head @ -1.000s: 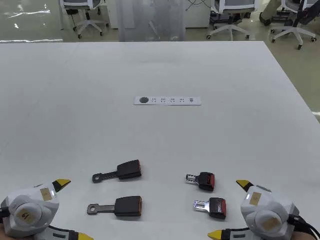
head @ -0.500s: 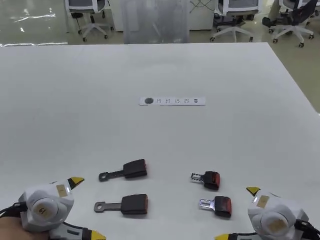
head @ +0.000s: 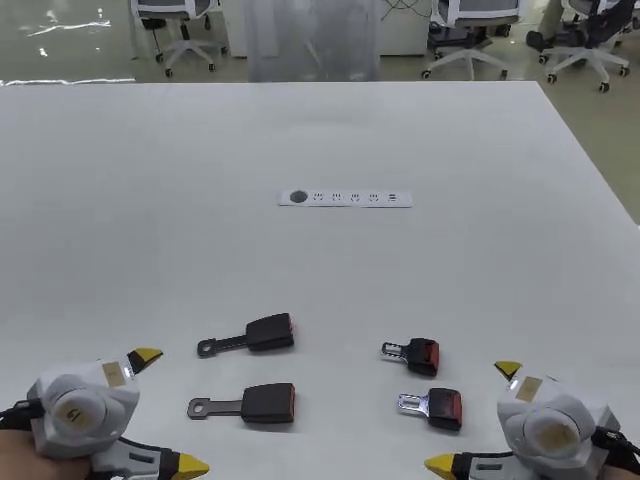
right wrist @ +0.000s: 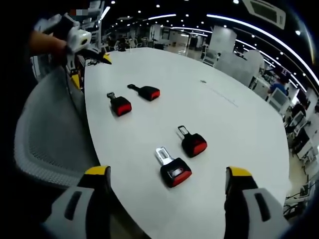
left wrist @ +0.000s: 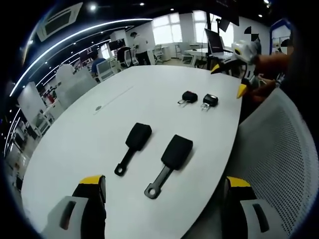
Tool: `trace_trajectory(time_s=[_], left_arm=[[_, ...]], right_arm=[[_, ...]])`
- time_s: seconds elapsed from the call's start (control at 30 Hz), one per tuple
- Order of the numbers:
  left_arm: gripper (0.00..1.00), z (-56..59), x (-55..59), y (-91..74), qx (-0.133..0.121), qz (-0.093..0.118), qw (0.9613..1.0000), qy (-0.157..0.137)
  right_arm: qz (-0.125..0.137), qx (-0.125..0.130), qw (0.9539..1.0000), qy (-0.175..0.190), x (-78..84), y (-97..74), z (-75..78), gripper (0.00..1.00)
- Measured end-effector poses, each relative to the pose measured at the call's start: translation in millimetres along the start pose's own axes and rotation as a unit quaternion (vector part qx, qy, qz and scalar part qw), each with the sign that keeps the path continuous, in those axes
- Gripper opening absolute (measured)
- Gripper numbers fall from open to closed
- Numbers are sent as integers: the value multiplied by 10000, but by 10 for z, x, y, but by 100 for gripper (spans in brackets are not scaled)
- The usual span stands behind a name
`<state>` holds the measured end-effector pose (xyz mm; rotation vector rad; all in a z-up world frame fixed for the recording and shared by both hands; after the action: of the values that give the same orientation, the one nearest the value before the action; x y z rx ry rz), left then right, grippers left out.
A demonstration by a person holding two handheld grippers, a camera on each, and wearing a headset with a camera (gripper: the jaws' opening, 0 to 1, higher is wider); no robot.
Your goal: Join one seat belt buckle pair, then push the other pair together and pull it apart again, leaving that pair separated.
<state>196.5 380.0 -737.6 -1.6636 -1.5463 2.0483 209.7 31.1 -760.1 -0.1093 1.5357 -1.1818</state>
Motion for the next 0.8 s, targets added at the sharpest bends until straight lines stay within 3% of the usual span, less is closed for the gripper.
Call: trace_trajectory(time_s=[0.2, 0.43, 0.6, 0.73, 0.8], left_arm=[[100, 17, -85, -6, -16, 27, 10000, 71], [100, 51, -66, 2, -4, -110, 9994, 337], [100, 49, -84, 4, -21, -62, 9998, 200], [100, 48, -82, 5, -38, -91, 9996, 256], [100, 50, -105, 9, -48, -40, 9999, 108]], right_arm=[[-13, 14, 10000, 20, 5, -20, 5, 97], [43, 62, 10000, 15, -21, -55, 44, 97], [54, 80, 10000, -21, -21, -79, 62, 97], [45, 76, 9999, -49, -11, -90, 62, 97], [37, 79, 9999, -57, -2, -87, 65, 97]])
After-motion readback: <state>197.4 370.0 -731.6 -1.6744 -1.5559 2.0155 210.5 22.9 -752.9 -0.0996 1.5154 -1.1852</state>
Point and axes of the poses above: the centre of the closed fingertips' face, and the gripper's own axes: y roughly forward along the fingers, z roughly to its right, x roughly out of its underside, the point moved 3 cm from there along -y, roughly backward along the fingers, and after that the axes turned 1 degree about -y, right-handed, at the moved point
